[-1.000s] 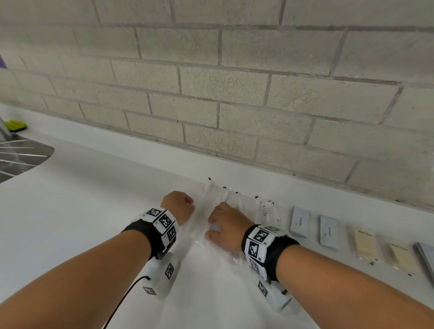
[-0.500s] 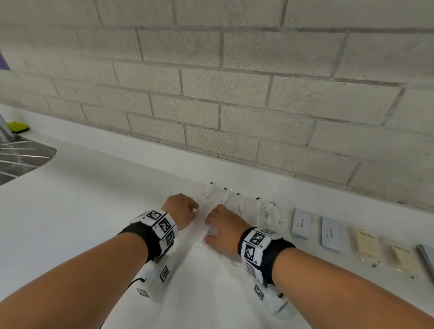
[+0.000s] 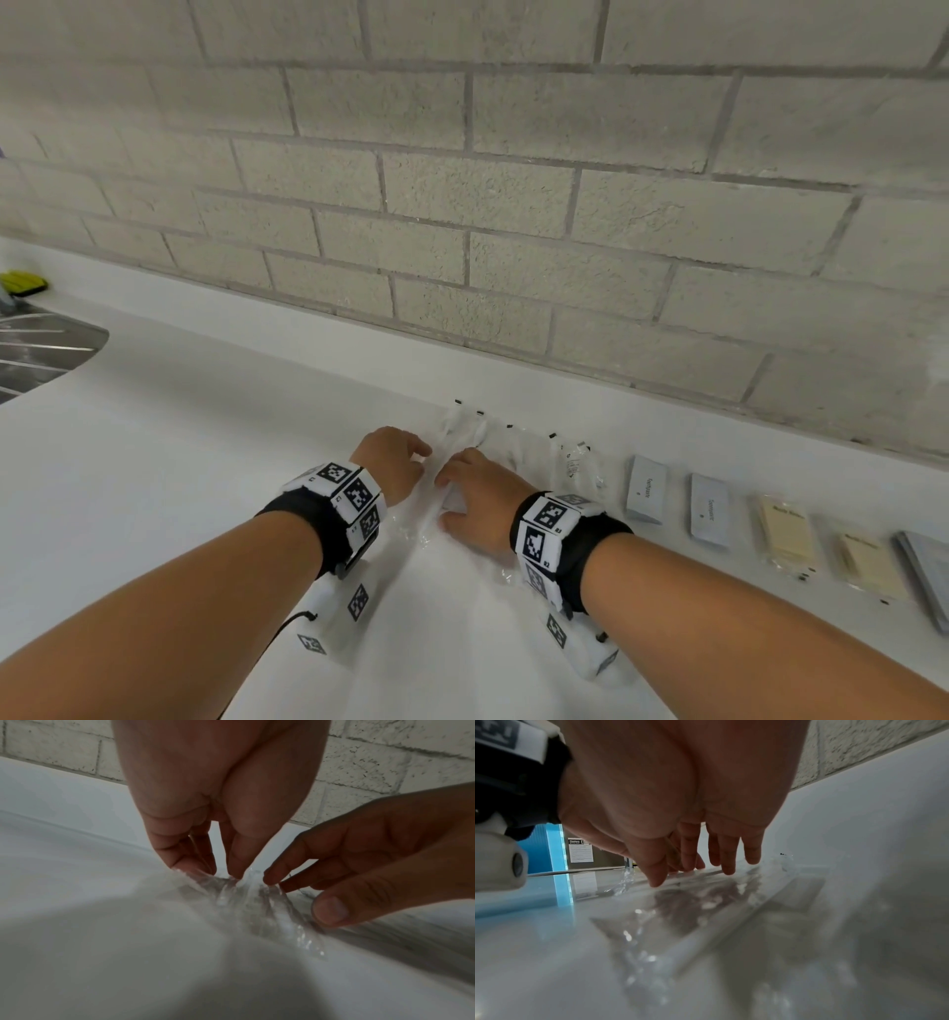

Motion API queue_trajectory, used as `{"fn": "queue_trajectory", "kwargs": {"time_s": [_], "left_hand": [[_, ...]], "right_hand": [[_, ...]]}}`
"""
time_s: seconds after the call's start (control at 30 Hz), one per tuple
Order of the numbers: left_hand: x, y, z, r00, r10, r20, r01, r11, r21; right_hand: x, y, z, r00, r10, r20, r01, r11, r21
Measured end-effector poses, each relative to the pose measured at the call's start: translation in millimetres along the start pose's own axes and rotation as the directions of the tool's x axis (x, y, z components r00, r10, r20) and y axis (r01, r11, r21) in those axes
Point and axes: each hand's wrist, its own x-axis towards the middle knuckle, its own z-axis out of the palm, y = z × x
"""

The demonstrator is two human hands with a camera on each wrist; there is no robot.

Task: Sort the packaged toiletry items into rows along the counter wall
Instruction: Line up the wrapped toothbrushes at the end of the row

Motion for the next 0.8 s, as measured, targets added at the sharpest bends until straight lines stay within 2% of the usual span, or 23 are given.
{"fn": "queue_trajectory", "kwargs": {"time_s": [0.13,0.27,0.33,0.4,0.47,0.63,0.7,0.8], "left_hand": [[-3,3,-3,0.998,0.004,-0.055,-0.004,1.0,-0.005],[-16,20,1,0.981,0.169,-0.097,-0.179,0.977,-0.113],[-26,32,9,0.954,0.298,-0.018,-0.298,0.947,-0.116],[-35,43,19,0.912,0.389,0.127,-0.388,0.921,-0.03],[-39,49,27,0.893,0.388,0.227,-0.414,0.907,0.08],[-32,45,26,0.926,0.292,0.24,-0.337,0.925,0.177],[-27,39,22,0.941,0.242,0.235,-0.292,0.934,0.207],[-25,34,17,0.946,0.224,0.235,-0.277,0.934,0.224]], "right_hand": [[-15,3,-13,0.995,0.009,-0.095,-0.012,1.0,-0.029],[-40,19,-32,0.96,0.15,-0.238,-0.185,0.974,-0.132],[-54,27,-36,0.95,0.203,-0.237,-0.249,0.951,-0.181],[-65,33,-37,0.962,0.216,-0.167,-0.254,0.933,-0.256],[-73,35,-32,0.972,0.222,-0.076,-0.234,0.917,-0.322],[-75,33,-18,0.983,0.185,-0.013,-0.177,0.914,-0.364],[-71,30,-16,0.984,0.177,0.008,-0.167,0.94,-0.297],[-63,26,-13,0.98,0.196,0.032,-0.193,0.978,-0.075]]}}
